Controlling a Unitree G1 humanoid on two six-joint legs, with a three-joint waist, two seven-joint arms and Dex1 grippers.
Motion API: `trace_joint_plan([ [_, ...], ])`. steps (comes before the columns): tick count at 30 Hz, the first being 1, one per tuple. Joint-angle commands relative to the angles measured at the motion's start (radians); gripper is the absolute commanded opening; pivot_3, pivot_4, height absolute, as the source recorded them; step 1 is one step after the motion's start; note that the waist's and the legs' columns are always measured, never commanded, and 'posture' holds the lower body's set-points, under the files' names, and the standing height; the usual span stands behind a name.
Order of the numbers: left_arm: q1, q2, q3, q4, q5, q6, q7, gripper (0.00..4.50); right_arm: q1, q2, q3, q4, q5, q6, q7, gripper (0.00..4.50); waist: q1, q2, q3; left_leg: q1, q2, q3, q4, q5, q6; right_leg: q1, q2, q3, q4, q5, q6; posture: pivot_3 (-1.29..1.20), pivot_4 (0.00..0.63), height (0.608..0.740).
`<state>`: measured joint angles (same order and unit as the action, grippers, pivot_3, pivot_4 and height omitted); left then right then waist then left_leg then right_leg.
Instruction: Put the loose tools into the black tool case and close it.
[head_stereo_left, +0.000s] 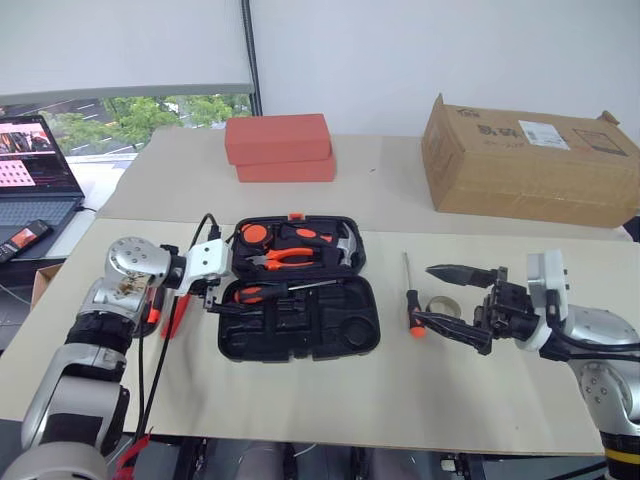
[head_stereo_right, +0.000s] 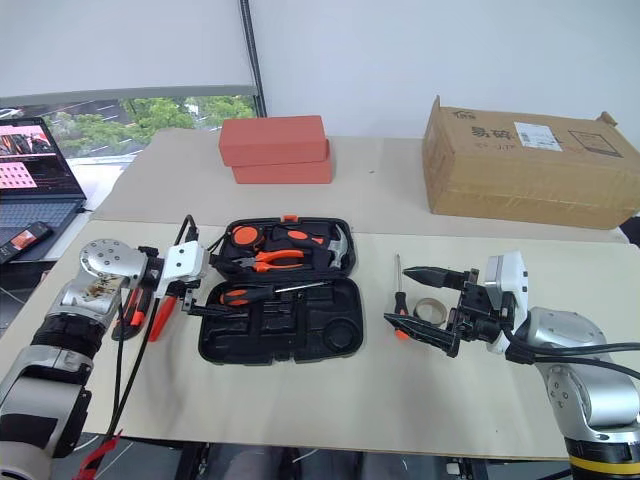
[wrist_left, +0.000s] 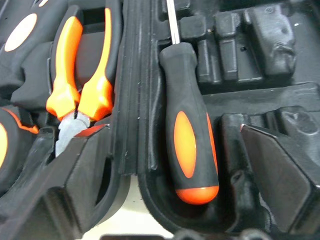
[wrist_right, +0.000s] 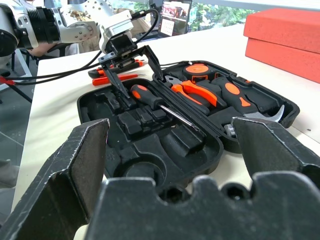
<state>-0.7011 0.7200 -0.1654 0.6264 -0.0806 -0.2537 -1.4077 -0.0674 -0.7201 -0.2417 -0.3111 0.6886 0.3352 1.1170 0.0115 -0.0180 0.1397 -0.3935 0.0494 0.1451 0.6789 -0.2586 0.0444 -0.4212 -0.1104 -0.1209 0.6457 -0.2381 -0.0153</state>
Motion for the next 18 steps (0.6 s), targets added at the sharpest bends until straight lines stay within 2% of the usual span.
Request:
trace_joint_plan([
  [1,0.000,-0.008,0.078,-0.126,-0.105,0.079,0.009,4.39,-0.020,-0.006,-0.006,0.002,0.005,-0.017,0.017,4.50,0.000,0.000,0.000,0.000,0.000,0.000,0.000,0.000,0.000,0.000,0.000,0.000,0.000,0.000,0.000,0.00,0.150,0.711],
  [5,0.019,-0.031,0.101,-0.229,-0.183,0.196,0.003,4.39,-0.022,-0.001,-0.001,0.014,-0.004,-0.025,0.024,4.50,0.000,0.000,0.000,0.000,0.000,0.000,0.000,0.001,-0.001,0.000,0.000,0.000,0.000,0.000,0.000,0.00,0.150,0.711],
  [8,0.036,-0.039,0.083,-0.259,-0.175,0.214,0.006,3.67,-0.022,0.003,0.004,0.012,-0.008,-0.029,0.023,4.50,0.000,0.000,0.000,0.000,0.000,0.000,0.000,0.001,-0.002,0.001,0.000,0.000,0.000,0.000,0.000,0.00,0.150,0.711],
  [16,0.037,-0.120,0.053,-0.142,-0.116,0.163,0.062,0.70,-0.019,0.006,0.006,0.012,-0.014,-0.038,0.019,4.50,-0.001,0.000,0.000,0.001,0.000,0.000,0.000,0.001,-0.002,0.001,0.000,0.000,0.000,0.000,0.000,0.00,0.150,0.711],
  [18,0.042,-0.138,0.049,-0.120,-0.109,0.152,0.064,0.09,-0.012,0.004,-0.001,0.010,-0.013,-0.041,0.019,4.50,-0.001,0.000,0.000,0.001,0.000,0.000,0.000,0.001,-0.002,0.001,0.000,0.000,0.000,0.000,0.000,0.00,0.150,0.711],
])
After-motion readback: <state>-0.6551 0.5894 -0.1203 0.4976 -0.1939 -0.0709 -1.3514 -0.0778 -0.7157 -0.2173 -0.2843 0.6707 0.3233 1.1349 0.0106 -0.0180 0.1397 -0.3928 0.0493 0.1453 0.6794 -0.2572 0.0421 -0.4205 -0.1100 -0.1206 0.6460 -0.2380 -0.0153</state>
